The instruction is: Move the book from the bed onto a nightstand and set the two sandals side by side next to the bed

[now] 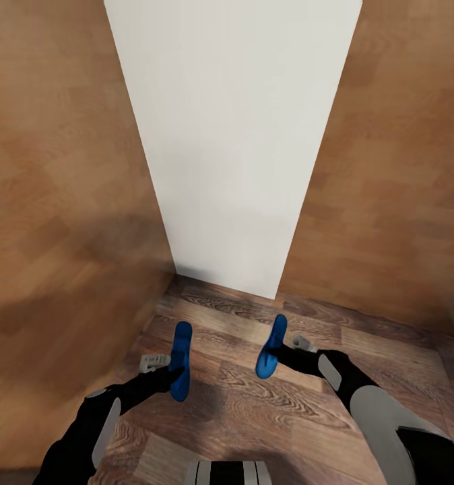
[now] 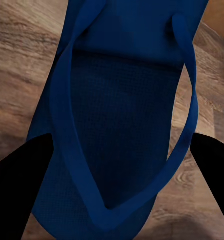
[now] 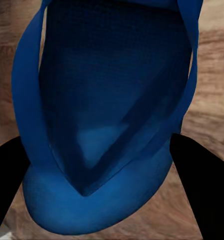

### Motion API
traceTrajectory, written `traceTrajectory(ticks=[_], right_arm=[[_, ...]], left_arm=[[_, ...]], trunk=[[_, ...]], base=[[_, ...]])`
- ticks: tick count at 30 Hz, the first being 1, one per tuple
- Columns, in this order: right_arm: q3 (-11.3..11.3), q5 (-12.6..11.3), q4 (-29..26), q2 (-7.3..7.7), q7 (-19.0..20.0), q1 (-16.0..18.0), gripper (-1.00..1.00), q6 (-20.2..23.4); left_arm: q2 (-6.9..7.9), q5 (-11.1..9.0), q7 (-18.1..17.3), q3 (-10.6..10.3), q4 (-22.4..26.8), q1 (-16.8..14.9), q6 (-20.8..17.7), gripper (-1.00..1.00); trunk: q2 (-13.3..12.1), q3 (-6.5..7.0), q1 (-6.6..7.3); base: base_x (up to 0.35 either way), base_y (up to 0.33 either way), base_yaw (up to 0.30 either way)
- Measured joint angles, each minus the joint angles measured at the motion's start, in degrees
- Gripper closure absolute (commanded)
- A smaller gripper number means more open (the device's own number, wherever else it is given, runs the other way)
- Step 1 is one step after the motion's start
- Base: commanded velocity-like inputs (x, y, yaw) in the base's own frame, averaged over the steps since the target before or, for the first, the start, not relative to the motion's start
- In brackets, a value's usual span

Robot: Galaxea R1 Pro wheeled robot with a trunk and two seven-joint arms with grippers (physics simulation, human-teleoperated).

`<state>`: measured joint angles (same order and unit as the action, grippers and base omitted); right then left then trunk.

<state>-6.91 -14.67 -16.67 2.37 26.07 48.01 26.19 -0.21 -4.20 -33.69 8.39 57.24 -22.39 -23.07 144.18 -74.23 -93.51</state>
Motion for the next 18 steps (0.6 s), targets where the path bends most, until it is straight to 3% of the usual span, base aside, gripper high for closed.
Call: traceTrajectory(ticks=[2, 4, 6, 7, 8, 12, 18], right_arm=[[0.0, 2.4, 1.4, 2.04, 5.4, 0.0, 1.0, 0.0], [-0.1, 4.3, 1.9, 3.5, 8.2, 0.0, 1.0, -0.2], [-0.2, 6.2, 2.5, 5.83, 10.0, 0.0, 1.0, -0.5], [0.1, 7.4, 4.6, 7.78, 10.7, 0.0, 1.0, -0.6], [0.0, 7.5, 5.9, 8.44, 11.0, 0.0, 1.0, -0.6], [0.0, 9.8, 8.7, 9.31, 11.2, 0.0, 1.0, -0.6], [0.1, 20.0, 9.4, 9.45, 10.9, 0.0, 1.0, -0.9]], left_arm=[[-0.01, 0.0, 0.0, 0.0, -0.5, 0.0, 0.0, 1.0], [-0.02, 0.0, 0.0, -0.1, -0.9, 0.0, 0.0, 1.0], [-0.02, 0.0, 0.0, -0.1, -1.1, 0.0, 0.0, 1.0], [-0.02, 0.0, 0.0, -0.1, -1.2, 0.0, 0.0, 1.0], [-0.02, 0.0, 0.0, -0.1, -1.5, 0.1, 0.0, 1.0], [-0.02, 0.4, 0.0, -0.3, -5.3, 0.1, 0.3, 1.0], [0.0, 0.7, 0.0, -0.8, -11.3, 0.1, 0.7, 1.0]], trunk=[[0.0, 0.44, 0.05], [-0.1, 0.89, 0.1], [-0.1, 1.33, 0.16], [-0.1, 1.55, 0.18], [-0.1, 1.77, 0.2], [-0.2, 2.66, 0.31], [-0.2, 3.99, 0.46]], base=[[0.0, 0.0, 0.0], [0.0, 0.0, 0.0], [0.0, 0.0, 0.0], [0.0, 0.0, 0.0], [0.0, 0.0, 0.0], [0.0, 0.0, 0.0], [0.0, 0.0, 0.0]])
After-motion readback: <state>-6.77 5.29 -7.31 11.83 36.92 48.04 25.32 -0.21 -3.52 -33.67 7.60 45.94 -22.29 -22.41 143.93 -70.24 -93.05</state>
